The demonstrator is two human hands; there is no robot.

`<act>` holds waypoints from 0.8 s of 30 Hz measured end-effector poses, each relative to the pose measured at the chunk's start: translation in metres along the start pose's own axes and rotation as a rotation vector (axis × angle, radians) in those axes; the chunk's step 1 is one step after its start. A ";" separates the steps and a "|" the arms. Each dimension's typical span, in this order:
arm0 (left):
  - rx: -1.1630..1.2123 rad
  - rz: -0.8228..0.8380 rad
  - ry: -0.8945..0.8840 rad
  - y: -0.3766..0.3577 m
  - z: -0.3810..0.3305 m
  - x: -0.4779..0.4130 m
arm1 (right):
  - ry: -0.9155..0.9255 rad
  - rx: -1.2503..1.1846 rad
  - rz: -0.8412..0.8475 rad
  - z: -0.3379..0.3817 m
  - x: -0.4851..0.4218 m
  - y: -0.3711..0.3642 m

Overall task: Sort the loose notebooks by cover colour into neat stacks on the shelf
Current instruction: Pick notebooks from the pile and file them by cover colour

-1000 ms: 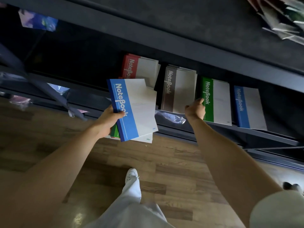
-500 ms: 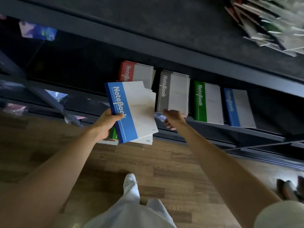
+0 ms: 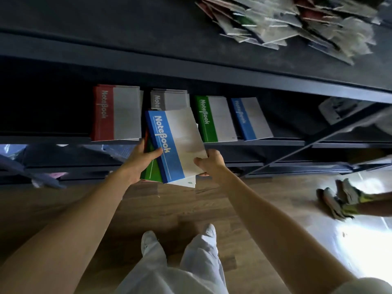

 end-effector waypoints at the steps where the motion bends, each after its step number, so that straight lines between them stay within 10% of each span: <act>1: -0.001 0.005 0.007 -0.008 0.001 -0.002 | 0.001 -0.006 -0.012 -0.006 0.000 0.007; 24: 0.017 -0.106 -0.017 -0.216 -0.008 -0.090 | -0.012 0.156 -0.212 -0.094 -0.073 0.262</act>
Point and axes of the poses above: each hand's wrist, its own x-axis away from the middle knuckle, its own y-axis out of the back of the hand, z = x × y, the point moved 10 cm from there along -x, towards the middle knuckle, and after that the axes turned 11 degrees about z, right-handed, at the moved point
